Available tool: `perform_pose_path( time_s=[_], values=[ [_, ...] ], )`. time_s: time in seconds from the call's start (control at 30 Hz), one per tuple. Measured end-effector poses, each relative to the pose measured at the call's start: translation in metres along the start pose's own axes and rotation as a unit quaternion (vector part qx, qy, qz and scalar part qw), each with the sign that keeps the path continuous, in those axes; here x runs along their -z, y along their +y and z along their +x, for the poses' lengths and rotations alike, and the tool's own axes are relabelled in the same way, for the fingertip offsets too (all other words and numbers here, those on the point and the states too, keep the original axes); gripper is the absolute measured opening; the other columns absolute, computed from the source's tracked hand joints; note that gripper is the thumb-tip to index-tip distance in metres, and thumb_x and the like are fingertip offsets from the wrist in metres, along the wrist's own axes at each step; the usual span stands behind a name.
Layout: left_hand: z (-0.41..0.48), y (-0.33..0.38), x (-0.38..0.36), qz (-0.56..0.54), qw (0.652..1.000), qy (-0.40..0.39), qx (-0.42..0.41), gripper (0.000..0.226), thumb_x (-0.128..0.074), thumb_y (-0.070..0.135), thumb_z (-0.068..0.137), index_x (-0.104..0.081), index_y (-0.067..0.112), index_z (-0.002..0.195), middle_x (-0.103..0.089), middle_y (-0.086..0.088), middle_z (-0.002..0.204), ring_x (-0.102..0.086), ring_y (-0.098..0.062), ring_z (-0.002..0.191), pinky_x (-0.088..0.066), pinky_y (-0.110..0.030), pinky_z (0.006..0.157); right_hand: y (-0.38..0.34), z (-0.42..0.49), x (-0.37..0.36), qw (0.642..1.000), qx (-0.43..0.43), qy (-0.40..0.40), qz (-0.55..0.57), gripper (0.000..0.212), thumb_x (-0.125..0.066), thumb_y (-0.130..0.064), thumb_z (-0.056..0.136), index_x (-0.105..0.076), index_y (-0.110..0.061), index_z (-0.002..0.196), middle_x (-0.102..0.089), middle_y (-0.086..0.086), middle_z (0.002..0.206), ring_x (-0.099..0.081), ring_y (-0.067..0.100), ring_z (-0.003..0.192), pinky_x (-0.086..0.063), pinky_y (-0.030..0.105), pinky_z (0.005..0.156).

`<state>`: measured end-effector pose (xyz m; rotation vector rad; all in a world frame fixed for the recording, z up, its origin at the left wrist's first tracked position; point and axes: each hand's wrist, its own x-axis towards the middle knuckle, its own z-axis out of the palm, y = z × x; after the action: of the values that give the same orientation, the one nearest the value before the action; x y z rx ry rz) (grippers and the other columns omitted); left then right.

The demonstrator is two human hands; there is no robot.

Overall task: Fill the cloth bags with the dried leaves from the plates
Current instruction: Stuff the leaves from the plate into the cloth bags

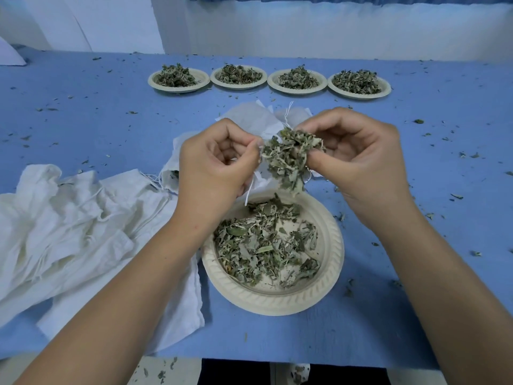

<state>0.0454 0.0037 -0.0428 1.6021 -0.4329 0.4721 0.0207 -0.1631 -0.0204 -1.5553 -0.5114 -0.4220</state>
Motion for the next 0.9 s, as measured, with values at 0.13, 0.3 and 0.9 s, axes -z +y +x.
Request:
perform_pose_path(
  time_s=[0.13, 0.3, 0.9],
  values=[
    [-0.002, 0.000, -0.001, -0.012, 1.000, -0.015, 0.005, 0.025, -0.065, -0.003, 0.088, -0.061, 0.016, 0.071, -0.056, 0.003, 0.049, -0.046, -0.004, 0.034, -0.037, -0.015, 0.037, 0.007, -0.005, -0.008, 0.997, -0.003, 0.051, -0.062, 0.028, -0.070, 0.009, 0.075, -0.067, -0.017, 0.085, -0.069, -0.003, 0.082, -0.067, 0.008, 0.078, -0.055, 0.022, 0.076],
    [-0.003, 0.000, 0.000, -0.015, 1.000, -0.017, -0.009, 0.020, -0.066, 0.006, 0.090, -0.061, 0.018, 0.074, -0.057, 0.010, 0.050, -0.047, -0.003, 0.035, -0.038, -0.014, 0.038, 0.014, -0.009, -0.014, 0.960, 0.104, 0.006, -0.260, 0.028, -0.063, 0.010, 0.069, -0.073, -0.007, 0.089, -0.070, 0.004, 0.084, -0.064, 0.011, 0.077, -0.051, 0.017, 0.073],
    [-0.001, 0.000, 0.001, 0.017, 0.999, -0.008, -0.029, 0.022, -0.068, 0.006, 0.087, -0.061, 0.023, 0.074, -0.060, 0.015, 0.056, -0.052, 0.000, 0.046, -0.041, -0.013, 0.047, 0.013, -0.012, -0.019, 0.985, 0.069, -0.003, -0.156, 0.011, -0.073, 0.003, 0.079, -0.070, 0.000, 0.089, -0.066, 0.010, 0.088, -0.065, 0.014, 0.084, -0.053, 0.021, 0.074]
  ],
)
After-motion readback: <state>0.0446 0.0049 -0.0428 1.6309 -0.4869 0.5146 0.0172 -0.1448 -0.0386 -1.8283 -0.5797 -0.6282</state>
